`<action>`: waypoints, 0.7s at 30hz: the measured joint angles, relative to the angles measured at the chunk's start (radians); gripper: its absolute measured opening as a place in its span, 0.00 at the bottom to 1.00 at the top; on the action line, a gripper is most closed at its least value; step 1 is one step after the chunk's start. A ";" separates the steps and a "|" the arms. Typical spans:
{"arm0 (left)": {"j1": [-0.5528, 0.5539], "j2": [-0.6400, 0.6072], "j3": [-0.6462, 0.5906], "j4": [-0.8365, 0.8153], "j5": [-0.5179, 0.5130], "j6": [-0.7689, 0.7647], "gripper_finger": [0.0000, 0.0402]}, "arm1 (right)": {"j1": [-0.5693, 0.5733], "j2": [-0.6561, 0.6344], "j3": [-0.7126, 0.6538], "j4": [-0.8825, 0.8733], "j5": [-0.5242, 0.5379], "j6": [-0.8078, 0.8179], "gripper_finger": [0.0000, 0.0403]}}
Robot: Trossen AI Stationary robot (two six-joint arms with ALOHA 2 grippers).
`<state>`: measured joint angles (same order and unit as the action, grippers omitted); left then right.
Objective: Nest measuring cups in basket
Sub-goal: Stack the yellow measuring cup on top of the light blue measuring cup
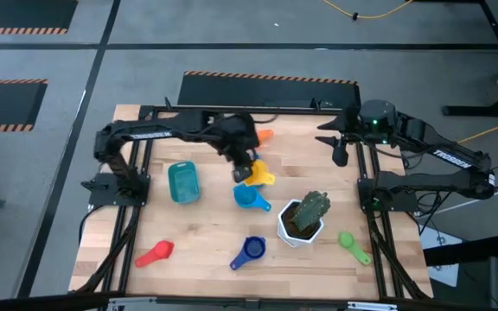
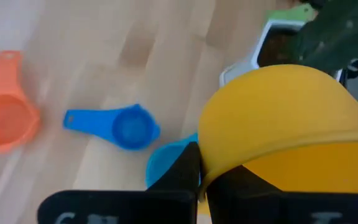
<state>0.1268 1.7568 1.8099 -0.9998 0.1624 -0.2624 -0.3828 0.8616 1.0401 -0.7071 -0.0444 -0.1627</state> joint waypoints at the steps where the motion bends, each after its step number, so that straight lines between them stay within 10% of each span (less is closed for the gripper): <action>1: 0.000 0.030 0.019 -0.038 0.015 0.008 0.01 | -0.002 0.000 0.000 0.000 -0.001 0.000 0.40; 21: -0.017 0.315 0.056 -0.238 0.020 0.032 0.01 | -0.014 0.000 0.000 -0.024 -0.036 0.001 0.40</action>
<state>0.1095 2.0714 1.8656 -1.2378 0.1826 -0.2306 -0.3965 0.8612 1.0405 -0.7307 -0.0807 -0.1619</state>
